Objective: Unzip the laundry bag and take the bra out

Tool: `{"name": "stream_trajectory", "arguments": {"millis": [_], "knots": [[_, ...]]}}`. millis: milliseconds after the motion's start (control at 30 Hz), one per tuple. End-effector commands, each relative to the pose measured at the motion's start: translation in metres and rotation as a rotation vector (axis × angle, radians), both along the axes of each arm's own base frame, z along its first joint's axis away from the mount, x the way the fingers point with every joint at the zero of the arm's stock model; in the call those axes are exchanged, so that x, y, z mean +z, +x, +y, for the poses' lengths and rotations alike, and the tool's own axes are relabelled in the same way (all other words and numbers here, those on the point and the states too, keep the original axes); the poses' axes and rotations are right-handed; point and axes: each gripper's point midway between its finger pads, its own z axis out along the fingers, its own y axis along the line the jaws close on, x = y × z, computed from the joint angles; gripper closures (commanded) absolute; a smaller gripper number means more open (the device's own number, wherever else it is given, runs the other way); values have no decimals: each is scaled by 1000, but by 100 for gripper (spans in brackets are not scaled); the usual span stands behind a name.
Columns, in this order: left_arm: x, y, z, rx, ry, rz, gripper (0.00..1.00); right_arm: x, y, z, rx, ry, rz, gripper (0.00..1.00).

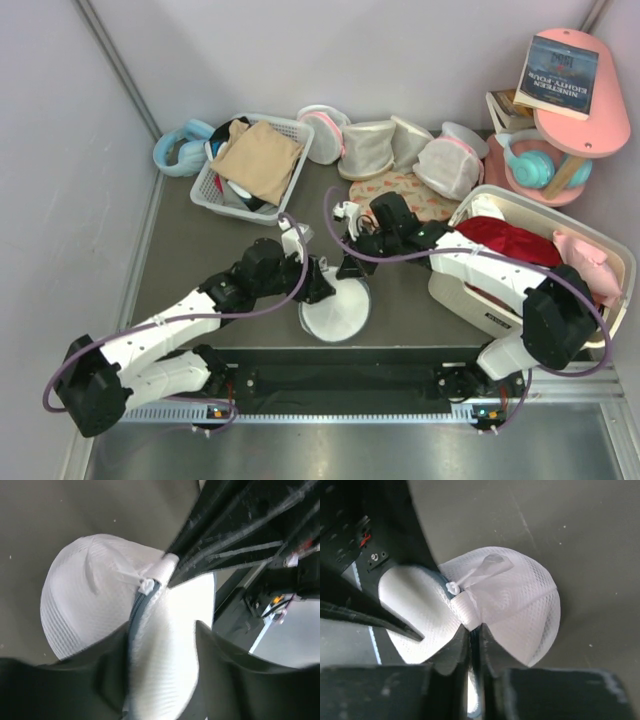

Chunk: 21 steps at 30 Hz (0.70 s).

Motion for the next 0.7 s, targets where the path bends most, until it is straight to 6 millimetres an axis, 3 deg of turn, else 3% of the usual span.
{"name": "stream_trajectory", "arguments": {"millis": [0, 67, 200, 267, 400, 533, 667], "knots": [[30, 9, 9, 71, 21, -37, 31, 21, 5, 16, 20, 35, -106, 100], [43, 25, 25, 209, 46, -70, 21, 25, 0, 18, 16, 7, -167, 100], [82, 49, 51, 456, -3, -112, 21, 55, 0, 11, -81, 24, -339, 100], [84, 51, 55, 526, -31, -68, 22, 58, -6, 8, -92, 22, -371, 100], [79, 52, 38, 520, -54, 42, 29, 69, -11, 0, -141, 13, -442, 100], [68, 48, 21, 478, -13, 145, 36, 67, -14, -2, -151, -14, -460, 100], [76, 52, 17, 484, -58, 135, 42, 60, -16, 2, -143, -35, -458, 100]]}}
